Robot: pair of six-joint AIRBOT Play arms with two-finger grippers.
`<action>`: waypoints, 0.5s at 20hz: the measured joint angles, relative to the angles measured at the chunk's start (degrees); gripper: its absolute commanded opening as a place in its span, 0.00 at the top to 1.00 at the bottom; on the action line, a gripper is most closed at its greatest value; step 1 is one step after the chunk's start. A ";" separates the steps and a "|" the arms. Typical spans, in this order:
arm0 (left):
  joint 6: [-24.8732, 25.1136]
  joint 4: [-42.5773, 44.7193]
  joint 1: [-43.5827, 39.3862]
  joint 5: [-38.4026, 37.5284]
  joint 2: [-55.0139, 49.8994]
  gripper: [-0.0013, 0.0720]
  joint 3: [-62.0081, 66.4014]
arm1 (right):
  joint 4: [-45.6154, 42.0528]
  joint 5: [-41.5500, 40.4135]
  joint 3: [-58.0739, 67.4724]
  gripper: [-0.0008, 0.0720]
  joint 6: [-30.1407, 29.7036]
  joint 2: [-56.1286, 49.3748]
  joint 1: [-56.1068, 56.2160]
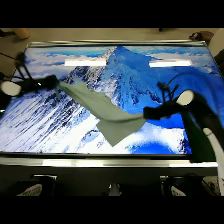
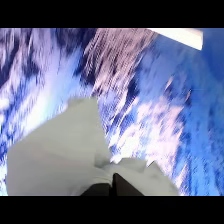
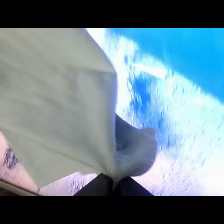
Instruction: Fold the shirts.
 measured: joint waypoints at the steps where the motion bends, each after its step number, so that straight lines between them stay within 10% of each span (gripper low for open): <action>1: 0.68 2.12 0.00 -0.17 4.39 0.96 2.73 | -3.93 -0.11 5.84 0.96 0.42 3.50 -0.02; 10: -4.50 17.03 -0.04 -3.61 31.95 0.96 18.29 | -25.90 -6.62 31.19 0.96 15.17 27.45 0.02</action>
